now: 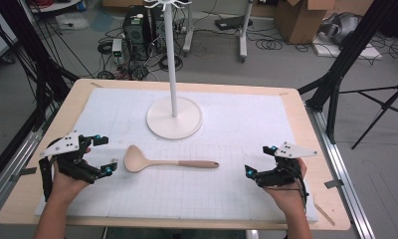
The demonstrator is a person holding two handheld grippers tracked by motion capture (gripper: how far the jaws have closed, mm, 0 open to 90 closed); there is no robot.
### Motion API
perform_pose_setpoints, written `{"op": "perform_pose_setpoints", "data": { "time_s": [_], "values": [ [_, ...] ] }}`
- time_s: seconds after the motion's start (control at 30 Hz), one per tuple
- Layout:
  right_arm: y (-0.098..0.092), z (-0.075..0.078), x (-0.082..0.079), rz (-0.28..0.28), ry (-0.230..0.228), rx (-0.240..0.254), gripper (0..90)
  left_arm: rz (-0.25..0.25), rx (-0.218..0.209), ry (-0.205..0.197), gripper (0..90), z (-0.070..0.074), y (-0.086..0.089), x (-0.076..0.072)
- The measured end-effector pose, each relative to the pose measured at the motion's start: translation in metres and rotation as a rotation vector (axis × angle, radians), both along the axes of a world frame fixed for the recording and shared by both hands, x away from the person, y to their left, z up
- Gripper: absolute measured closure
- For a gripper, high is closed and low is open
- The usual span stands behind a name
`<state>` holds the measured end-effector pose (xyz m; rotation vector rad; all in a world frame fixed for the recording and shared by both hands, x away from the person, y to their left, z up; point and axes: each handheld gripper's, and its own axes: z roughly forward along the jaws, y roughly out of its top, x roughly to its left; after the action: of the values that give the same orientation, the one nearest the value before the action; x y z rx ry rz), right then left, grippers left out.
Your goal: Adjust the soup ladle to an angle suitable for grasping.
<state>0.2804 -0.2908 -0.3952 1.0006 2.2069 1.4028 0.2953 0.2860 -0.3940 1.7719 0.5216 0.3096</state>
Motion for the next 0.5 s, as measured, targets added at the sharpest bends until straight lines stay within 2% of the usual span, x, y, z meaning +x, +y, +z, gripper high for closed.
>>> {"op": "perform_pose_setpoints", "data": {
  "time_s": [0.17,0.3,0.33,0.5],
  "values": [
    [0.0016,-0.0034,0.0014,0.003,0.015,0.000,0.4,0.004,-0.015,0.002,1.7,-0.0012,0.0022,0.0006],
    [0.0016,-0.0018,0.0002,0.007,0.010,0.002,0.5,0.001,0.001,0.008,1.6,-0.0015,0.0006,0.0004],
    [0.0022,0.0003,-0.0008,0.011,-0.003,-0.001,0.5,-0.004,-0.001,0.009,1.6,-0.0015,-0.0001,0.0003],
    [0.0031,0.0010,-0.0016,0.014,-0.002,-0.003,0.5,-0.006,0.002,0.013,1.6,-0.0028,-0.0002,0.0010]
  ]
}}
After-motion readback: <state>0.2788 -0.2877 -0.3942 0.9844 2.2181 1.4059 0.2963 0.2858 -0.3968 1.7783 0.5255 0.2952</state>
